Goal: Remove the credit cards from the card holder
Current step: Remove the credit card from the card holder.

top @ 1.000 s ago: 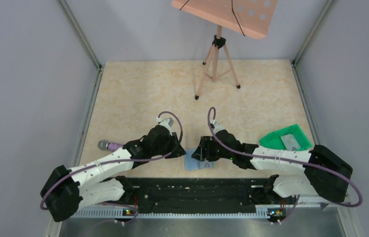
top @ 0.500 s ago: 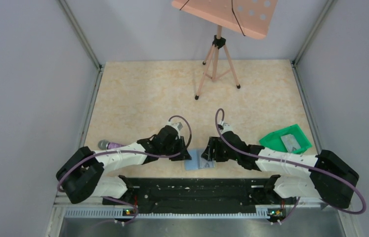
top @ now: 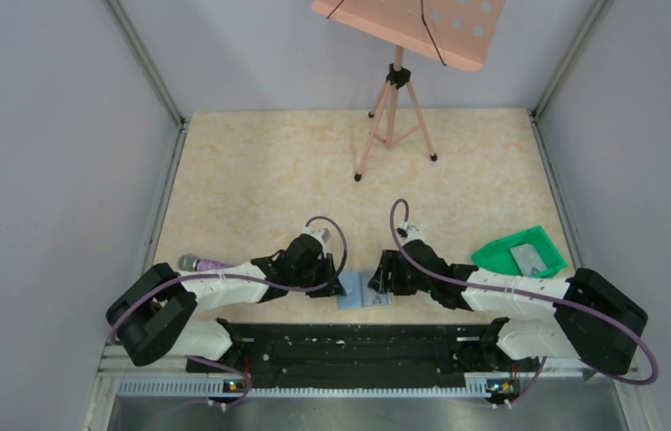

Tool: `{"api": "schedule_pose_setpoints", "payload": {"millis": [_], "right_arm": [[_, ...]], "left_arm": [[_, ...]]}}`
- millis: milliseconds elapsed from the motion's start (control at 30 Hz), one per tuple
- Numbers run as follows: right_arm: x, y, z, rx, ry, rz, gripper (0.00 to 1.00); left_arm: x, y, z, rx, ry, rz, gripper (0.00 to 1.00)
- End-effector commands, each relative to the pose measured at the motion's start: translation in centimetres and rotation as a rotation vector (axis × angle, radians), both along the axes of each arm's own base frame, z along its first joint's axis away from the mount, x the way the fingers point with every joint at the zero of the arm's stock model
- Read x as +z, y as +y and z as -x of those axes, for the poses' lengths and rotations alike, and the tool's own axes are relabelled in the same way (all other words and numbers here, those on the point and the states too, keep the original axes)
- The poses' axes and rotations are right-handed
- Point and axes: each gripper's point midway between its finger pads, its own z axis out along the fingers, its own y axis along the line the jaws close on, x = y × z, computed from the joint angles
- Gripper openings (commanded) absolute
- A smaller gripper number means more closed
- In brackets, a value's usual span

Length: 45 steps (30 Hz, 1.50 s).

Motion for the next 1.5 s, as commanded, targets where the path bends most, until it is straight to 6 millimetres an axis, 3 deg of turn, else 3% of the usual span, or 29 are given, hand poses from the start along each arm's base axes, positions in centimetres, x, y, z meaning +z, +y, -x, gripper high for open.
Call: {"api": "schedule_pose_setpoints", "payload": {"millis": [0, 1033, 1467], "right_arm": [[-0.1, 0.4, -0.1, -0.002, 0.007, -0.04, 0.56], [4.3, 2.7, 0.4, 0.036, -0.015, -0.291, 0.55], [2.3, 0.6, -0.1, -0.027, -0.018, -0.158, 0.55]], "left_arm": [[-0.8, 0.4, -0.1, 0.007, -0.016, -0.018, 0.22], [-0.3, 0.7, 0.0, 0.019, -0.025, -0.005, 0.22], [-0.1, 1.3, 0.1, 0.038, -0.017, -0.034, 0.22]]}}
